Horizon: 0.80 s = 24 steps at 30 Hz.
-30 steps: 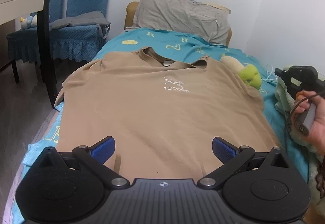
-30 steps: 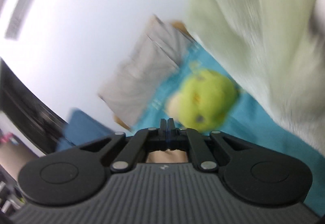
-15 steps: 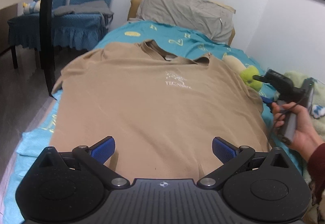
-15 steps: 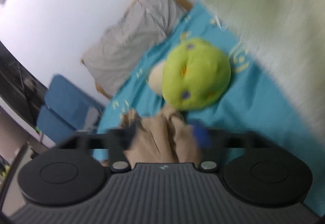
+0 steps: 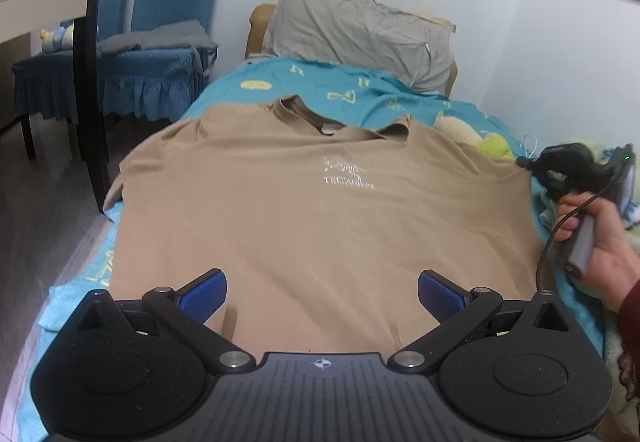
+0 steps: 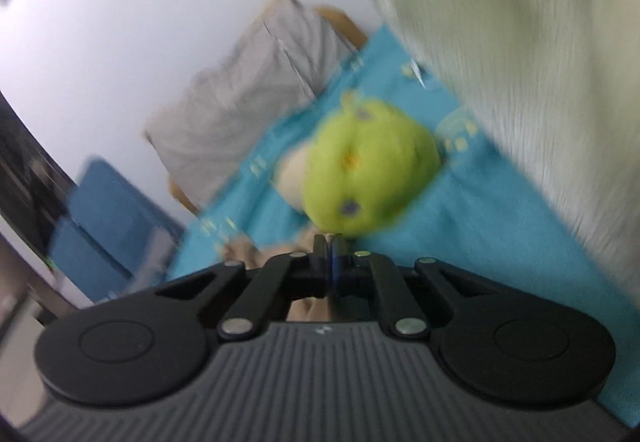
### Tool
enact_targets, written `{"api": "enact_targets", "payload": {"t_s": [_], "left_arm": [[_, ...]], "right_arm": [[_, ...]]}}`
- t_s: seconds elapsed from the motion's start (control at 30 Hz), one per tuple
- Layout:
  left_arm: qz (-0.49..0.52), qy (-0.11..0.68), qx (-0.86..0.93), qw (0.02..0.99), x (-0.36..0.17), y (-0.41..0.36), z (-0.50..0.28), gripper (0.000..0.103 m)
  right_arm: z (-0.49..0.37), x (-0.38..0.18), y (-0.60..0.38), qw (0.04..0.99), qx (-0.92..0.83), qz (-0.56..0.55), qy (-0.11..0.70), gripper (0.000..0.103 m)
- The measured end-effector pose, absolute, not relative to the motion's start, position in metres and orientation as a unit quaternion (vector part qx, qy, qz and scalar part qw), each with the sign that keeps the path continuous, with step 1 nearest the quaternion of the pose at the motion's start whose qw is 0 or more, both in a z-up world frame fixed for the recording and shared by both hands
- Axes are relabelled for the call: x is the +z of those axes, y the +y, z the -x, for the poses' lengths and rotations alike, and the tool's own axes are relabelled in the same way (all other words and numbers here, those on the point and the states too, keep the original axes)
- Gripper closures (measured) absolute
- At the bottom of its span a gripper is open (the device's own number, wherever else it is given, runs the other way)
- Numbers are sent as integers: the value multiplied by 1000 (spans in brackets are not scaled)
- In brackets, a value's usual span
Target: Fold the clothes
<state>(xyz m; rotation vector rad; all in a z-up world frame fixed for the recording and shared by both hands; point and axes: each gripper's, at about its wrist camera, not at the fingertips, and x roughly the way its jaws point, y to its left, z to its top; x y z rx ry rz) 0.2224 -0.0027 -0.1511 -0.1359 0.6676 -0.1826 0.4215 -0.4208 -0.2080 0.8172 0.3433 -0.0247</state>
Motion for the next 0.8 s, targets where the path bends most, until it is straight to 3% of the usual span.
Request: {"api": "enact_targets", "payload": {"t_s": [0.3,0.47,0.63,0.7,0.8], "left_arm": [[72,306,-92,945,-138,6,-216,0],[75,305,-94,945,-136,11,-214,0],[79,308,-92,944,-137,15,-213,0],[83,306,-90,944,-135,16,-213,0],[89,306,-88,944,-134,19,-213,0]], "right_arm": [[-370,-191,-413,908,-119,-377,137,98],[-375,-208,-395,888,-11,-416,196,96],[-386,-201,-342,911,127,-302,248,89],[-385,-194,-322,918,176,-256,245,62],[-371,-184,-321,926,183,-265,196,36]]}}
